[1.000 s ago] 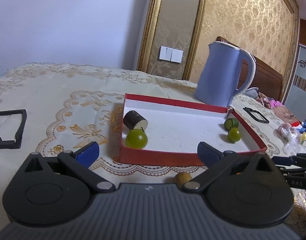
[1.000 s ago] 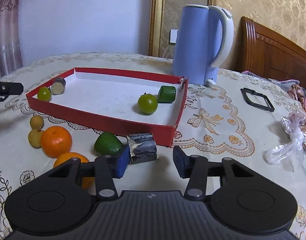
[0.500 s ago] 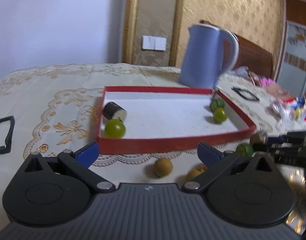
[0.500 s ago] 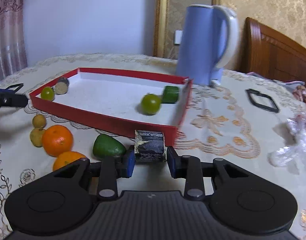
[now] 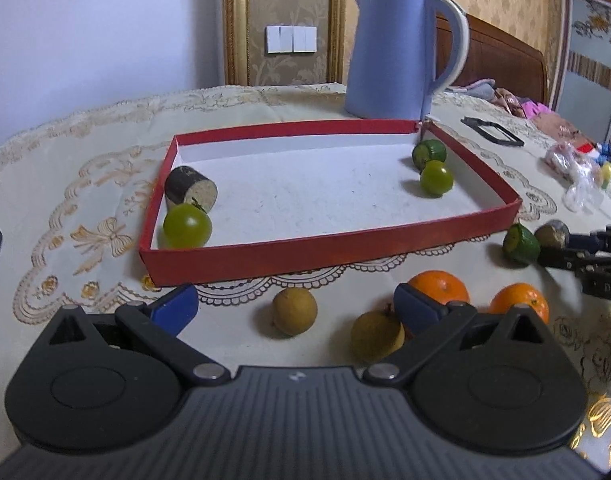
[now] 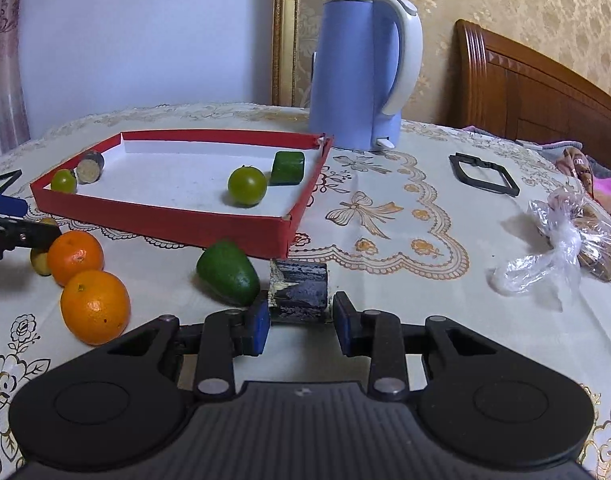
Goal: Organize fruits
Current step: 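Grasp a brown longan on the table with the left gripper while the right gripper holds the foil cylinder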
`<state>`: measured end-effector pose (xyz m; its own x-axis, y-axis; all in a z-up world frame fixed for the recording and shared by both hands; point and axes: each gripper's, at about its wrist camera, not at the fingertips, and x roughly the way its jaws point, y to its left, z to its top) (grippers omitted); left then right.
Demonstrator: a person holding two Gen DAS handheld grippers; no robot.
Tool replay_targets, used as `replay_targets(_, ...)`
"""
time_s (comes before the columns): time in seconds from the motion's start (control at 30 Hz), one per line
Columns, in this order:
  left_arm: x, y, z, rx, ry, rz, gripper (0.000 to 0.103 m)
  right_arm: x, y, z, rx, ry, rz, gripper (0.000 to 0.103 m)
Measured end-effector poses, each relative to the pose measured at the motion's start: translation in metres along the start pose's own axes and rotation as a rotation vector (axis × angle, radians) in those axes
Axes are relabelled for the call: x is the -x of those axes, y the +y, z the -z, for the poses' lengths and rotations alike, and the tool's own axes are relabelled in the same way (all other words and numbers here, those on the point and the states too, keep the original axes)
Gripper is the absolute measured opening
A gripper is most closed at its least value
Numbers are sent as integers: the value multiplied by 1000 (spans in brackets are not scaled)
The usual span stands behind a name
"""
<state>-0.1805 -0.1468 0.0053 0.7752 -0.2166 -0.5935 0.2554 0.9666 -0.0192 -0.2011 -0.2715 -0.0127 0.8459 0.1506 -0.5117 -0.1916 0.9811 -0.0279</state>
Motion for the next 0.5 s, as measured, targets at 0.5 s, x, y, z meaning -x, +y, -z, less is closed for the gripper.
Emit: replay_targets(0.5, -5, 7, -1, 87, 31, 52, 93, 8, -13, 3, -94, -54, -19, 33)
